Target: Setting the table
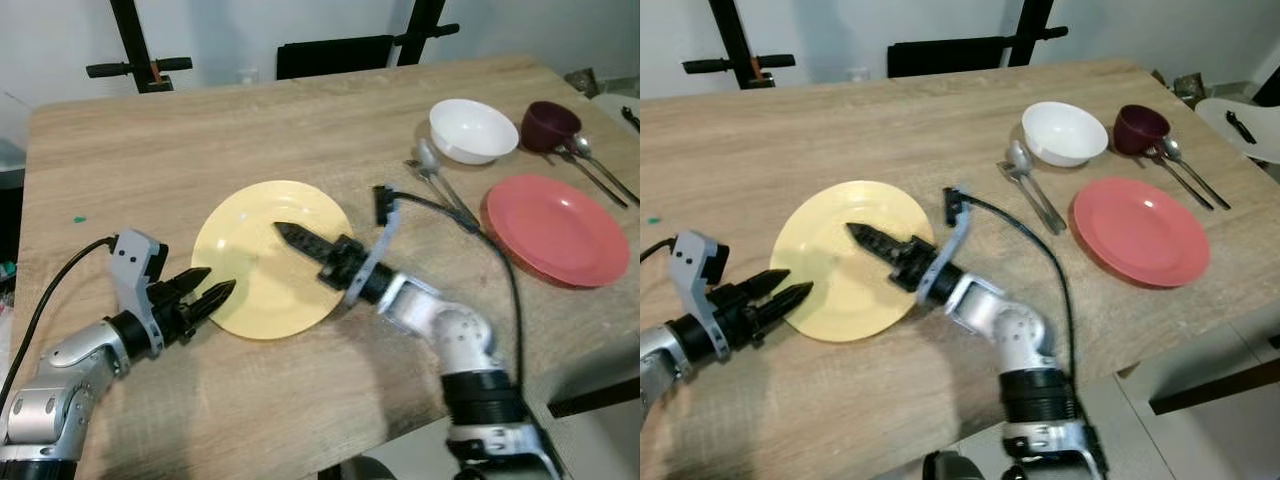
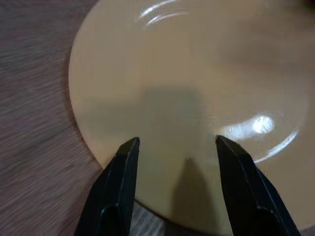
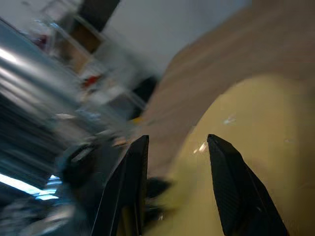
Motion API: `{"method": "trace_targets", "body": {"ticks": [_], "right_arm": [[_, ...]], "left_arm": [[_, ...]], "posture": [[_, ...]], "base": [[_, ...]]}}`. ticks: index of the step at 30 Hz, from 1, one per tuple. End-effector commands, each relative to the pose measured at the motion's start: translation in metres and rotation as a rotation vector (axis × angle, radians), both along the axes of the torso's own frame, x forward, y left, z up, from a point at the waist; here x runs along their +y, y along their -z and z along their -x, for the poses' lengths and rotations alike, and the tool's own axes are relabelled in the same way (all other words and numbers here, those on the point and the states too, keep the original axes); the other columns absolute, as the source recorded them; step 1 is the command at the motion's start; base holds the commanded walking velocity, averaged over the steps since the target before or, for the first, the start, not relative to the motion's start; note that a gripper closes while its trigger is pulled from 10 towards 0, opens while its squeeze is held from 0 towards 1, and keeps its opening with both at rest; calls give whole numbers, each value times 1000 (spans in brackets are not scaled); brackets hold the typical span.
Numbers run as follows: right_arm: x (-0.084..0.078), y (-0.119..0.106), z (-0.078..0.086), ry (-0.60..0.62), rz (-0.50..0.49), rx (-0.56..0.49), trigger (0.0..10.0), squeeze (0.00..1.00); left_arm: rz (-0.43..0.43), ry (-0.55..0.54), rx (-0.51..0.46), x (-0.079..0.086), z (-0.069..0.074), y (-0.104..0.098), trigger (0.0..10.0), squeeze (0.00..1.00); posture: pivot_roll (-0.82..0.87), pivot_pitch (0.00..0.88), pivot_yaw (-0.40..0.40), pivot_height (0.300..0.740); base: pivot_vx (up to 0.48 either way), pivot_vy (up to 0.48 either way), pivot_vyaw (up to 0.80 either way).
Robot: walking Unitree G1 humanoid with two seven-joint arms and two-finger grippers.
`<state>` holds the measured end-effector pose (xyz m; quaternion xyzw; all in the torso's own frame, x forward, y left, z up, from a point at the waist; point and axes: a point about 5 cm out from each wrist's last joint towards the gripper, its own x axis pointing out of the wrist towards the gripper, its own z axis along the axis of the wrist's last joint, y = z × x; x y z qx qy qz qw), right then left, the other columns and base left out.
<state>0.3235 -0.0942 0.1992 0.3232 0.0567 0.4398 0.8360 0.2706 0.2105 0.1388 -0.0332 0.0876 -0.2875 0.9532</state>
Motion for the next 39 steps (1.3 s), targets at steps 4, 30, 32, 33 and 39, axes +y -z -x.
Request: {"method": "trace_targets", "body": {"ticks": [4,30,32,33,39], "right_arm": [[-46,-14,-6,177,102,-93,10000,0],[-4,47,-4,86,120,92,10000,0],[2,47,-4,68,108,91,10000,0],[6,48,-4,55,104,92,10000,0],[29,51,-4,-10,87,102,10000,0]], "left_arm": [[-28,-20,119,4,7,23,10000,0],[-24,-12,125,2,6,23,10000,0],[-23,-12,125,2,6,23,10000,0],[-23,-12,125,2,6,23,10000,0],[-23,-13,125,2,7,23,10000,0]], "posture": [[-25,112,-24,740],[-18,117,-23,740],[-18,117,-23,740],[-18,117,-23,740],[-10,117,-26,740]], "base": [[0,0,0],[0,0,0],[0,0,0],[0,0,0],[0,0,0]]}}
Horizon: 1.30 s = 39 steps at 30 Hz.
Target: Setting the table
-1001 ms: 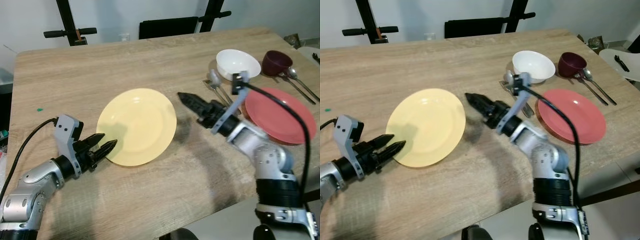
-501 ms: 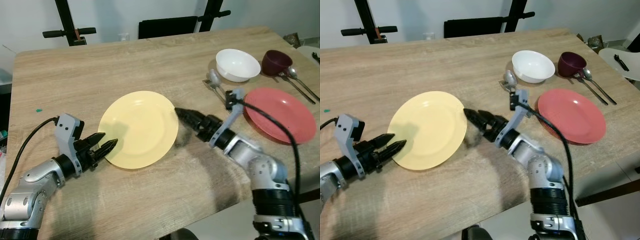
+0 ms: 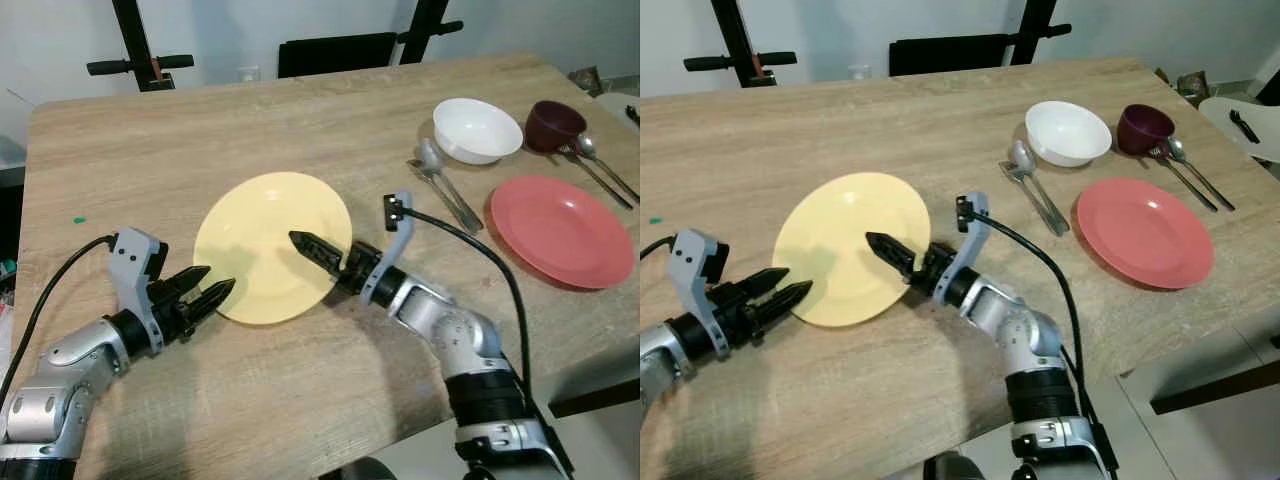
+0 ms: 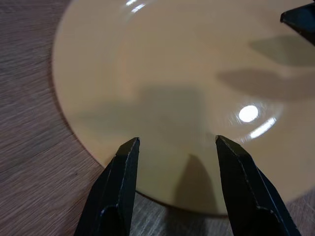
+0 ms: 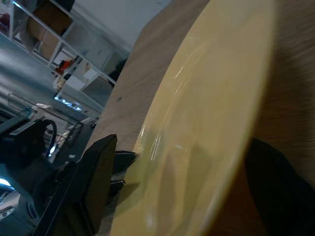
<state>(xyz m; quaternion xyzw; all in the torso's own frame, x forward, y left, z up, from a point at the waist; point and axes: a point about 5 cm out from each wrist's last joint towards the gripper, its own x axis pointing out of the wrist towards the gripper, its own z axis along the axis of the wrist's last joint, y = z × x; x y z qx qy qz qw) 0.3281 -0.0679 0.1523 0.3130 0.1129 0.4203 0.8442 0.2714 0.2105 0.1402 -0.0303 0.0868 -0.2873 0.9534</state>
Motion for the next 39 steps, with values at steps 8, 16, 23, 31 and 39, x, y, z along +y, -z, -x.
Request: {"method": "trace_targets", "body": {"ticks": [8,16,23,31,39], "right_arm": [[2,8,-4,21,19,16,0,0],[-4,7,-9,65,6,6,0,0],[-4,7,-10,71,-10,4,0,0],[-5,3,-11,76,-44,-7,0,0],[-14,-9,-14,146,-87,-47,0,0]], "left_arm": [[-14,-16,131,1,9,25,10000,0],[-11,-13,133,0,9,25,10000,0],[-7,-12,134,-1,9,26,10000,0],[-6,-18,126,-1,9,24,10000,0],[128,-44,-107,-6,1,-46,10000,0]], "posture": [[-15,118,-30,740],[-15,118,-30,740],[-15,116,-32,740],[-10,111,-32,740],[-4,105,-29,740]], "base": [[0,0,0],[0,0,0],[0,0,0],[0,0,0],[0,0,0]]}}
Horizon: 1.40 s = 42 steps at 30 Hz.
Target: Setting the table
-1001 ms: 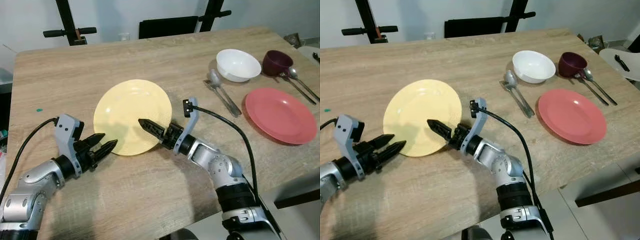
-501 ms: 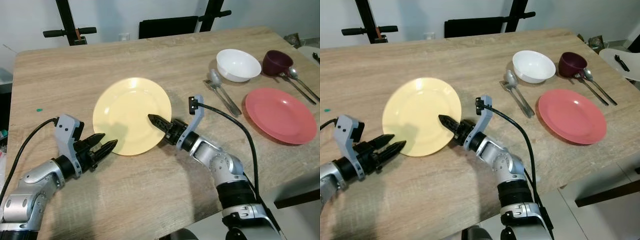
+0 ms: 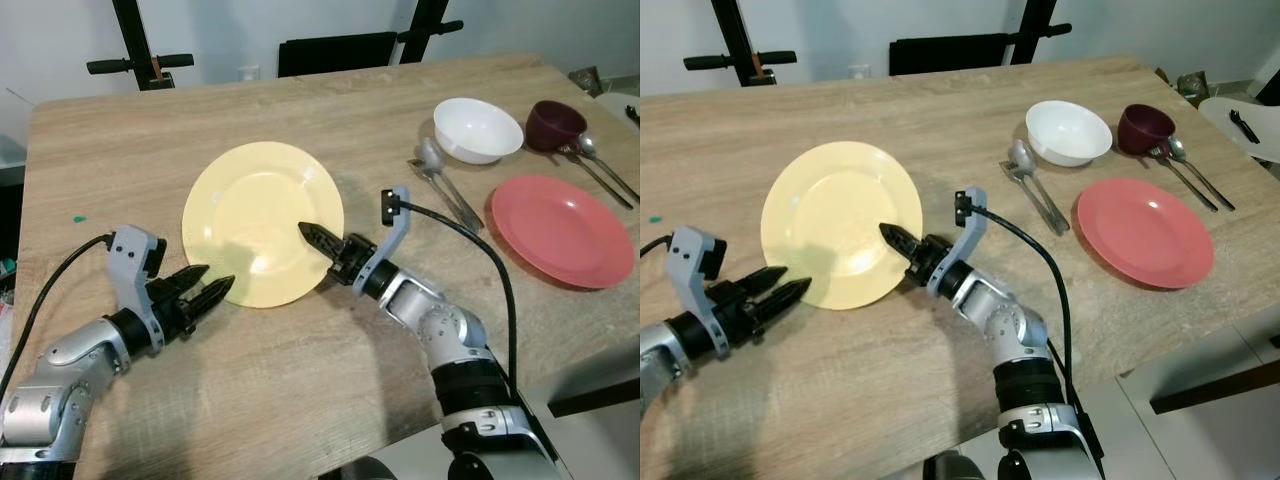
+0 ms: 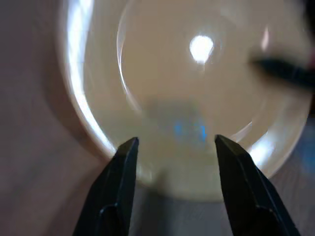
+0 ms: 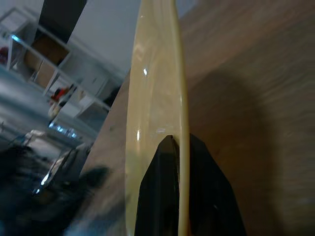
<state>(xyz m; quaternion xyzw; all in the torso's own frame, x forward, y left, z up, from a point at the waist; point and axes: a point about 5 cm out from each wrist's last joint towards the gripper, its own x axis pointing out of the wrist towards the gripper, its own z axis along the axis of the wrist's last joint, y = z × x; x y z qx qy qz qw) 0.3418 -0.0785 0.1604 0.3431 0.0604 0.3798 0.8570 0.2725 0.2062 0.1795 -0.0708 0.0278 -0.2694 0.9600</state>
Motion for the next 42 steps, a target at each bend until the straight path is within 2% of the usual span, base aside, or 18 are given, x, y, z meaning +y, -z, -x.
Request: {"method": "trace_targets", "body": {"ticks": [1,2,3,4,5,6,7,9,12,13,14,15,16,18,21,25,33,42], "right_arm": [[-7,-6,-1,59,-18,-21,7843,0],[-13,-12,-3,107,-32,-39,10000,0],[-18,-19,-4,146,-50,-59,10000,0],[-18,-19,-4,146,-50,-59,10000,0],[-30,-39,-2,226,-78,-131,10000,0],[-34,-46,0,253,-85,-163,10000,0],[-34,-46,0,253,-85,-163,10000,0],[-45,-60,5,329,-67,-217,10000,0],[-60,-74,14,474,-14,-281,10000,0],[-60,-74,14,474,-14,-281,10000,0],[-66,-78,17,535,22,-307,10000,0],[-70,-81,20,577,44,-329,10000,0],[-70,-81,20,577,44,-329,10000,0],[-77,-87,24,661,100,-375,10000,0],[-83,-94,27,743,121,-403,10000,0],[-87,-98,26,791,135,-415,10000,0],[-88,-101,23,833,155,-417,10000,0],[-93,-90,20,864,172,-378,10000,0]], "left_arm": [[49,-2,-77,-3,1,-26,10000,0],[76,-12,-143,-3,1,-47,10000,0],[94,-21,-197,-3,1,-63,10000,0],[94,-21,-197,-3,1,-63,10000,0],[99,-98,-263,3,0,-85,10000,0],[93,-143,-277,7,-1,-89,10000,0],[93,-143,-277,7,-1,-89,10000,0],[80,-221,-265,15,-4,-88,10000,0],[-26,-392,-183,27,-10,-67,10000,0],[-26,-392,-183,27,-10,-67,10000,0],[-81,-434,-157,26,-11,-60,10000,0],[-95,-450,-148,24,-10,-56,10000,0],[-95,-450,-148,24,-10,-56,10000,0],[-115,-468,-145,17,-10,-55,10000,0],[-142,-488,-166,11,-11,-58,10000,0],[-191,-506,-198,9,-14,-61,10000,0],[-224,-511,-235,4,-18,-67,10000,0],[-227,-465,-276,-2,-19,-73,10000,0]], "posture": [[-1,104,-30,740],[5,100,-27,740],[6,100,-26,740],[6,100,-26,740],[7,98,-17,740],[6,97,-15,740],[6,97,-15,740],[4,96,-11,740],[0,95,-2,740],[0,95,-2,740],[0,95,-2,740],[0,95,-2,740],[0,95,-2,740],[-19,100,10,740],[-18,98,13,740],[-13,97,13,740],[-11,100,16,740],[-13,98,25,740]], "base": [[0,0,0],[0,0,0],[0,0,0],[0,0,0],[0,0,0],[0,0,0],[0,0,0],[0,0,0],[0,0,0],[0,0,0],[0,0,0],[0,0,0],[0,0,0],[0,0,0],[0,0,0],[0,0,0],[0,0,0],[-272,0,0]]}}
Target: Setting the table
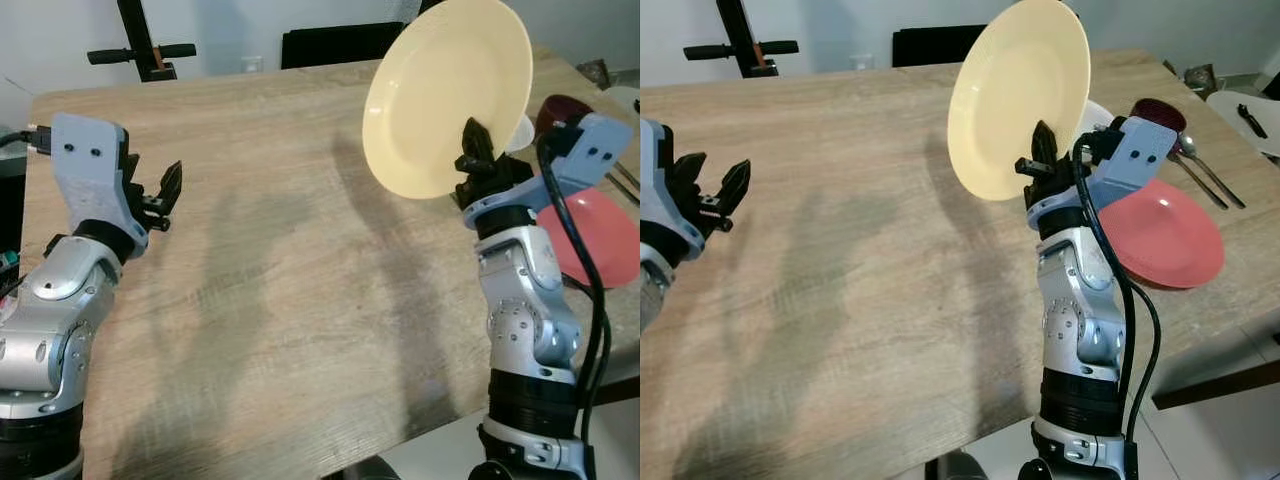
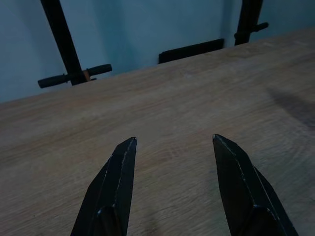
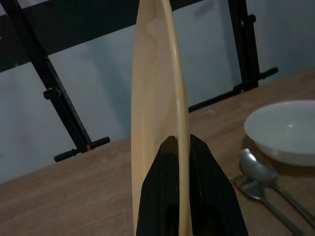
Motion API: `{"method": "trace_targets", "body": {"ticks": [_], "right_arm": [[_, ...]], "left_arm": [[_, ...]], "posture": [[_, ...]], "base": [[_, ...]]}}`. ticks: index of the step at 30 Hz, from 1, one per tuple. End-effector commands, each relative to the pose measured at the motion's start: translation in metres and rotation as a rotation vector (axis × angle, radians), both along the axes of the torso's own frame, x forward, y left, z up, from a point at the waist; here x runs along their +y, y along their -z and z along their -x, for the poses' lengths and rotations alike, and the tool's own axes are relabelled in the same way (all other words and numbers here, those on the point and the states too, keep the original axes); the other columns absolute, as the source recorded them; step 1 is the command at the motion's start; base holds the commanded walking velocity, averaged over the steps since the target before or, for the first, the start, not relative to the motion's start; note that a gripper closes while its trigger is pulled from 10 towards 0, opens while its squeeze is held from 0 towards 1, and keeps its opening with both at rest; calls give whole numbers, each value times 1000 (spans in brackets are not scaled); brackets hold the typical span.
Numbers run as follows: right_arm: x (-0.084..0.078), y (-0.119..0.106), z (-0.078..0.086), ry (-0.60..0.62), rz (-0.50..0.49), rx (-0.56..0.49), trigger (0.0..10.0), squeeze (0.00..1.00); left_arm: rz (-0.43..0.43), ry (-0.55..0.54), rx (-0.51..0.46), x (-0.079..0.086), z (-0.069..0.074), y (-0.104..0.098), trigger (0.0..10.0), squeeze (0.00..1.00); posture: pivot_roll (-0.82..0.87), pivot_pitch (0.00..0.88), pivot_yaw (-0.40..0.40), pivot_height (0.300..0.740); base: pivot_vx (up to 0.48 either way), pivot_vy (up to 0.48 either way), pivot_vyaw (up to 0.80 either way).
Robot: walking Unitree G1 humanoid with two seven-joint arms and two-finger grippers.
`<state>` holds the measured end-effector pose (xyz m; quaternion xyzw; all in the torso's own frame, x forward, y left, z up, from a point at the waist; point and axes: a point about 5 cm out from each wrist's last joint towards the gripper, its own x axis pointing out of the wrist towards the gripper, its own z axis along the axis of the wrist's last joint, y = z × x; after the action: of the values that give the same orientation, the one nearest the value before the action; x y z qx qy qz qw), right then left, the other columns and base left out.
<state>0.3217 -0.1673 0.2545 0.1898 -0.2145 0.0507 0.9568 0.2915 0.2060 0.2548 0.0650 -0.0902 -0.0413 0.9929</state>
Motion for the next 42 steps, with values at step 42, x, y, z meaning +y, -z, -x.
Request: {"method": "trace_targets", "body": {"ticks": [42], "right_arm": [[-2,11,-3,24,8,27,10000,0]], "left_arm": [[-19,23,4,-3,-3,3,10000,0]], "posture": [[-19,109,25,740]], "base": [[-329,0,0]]}}
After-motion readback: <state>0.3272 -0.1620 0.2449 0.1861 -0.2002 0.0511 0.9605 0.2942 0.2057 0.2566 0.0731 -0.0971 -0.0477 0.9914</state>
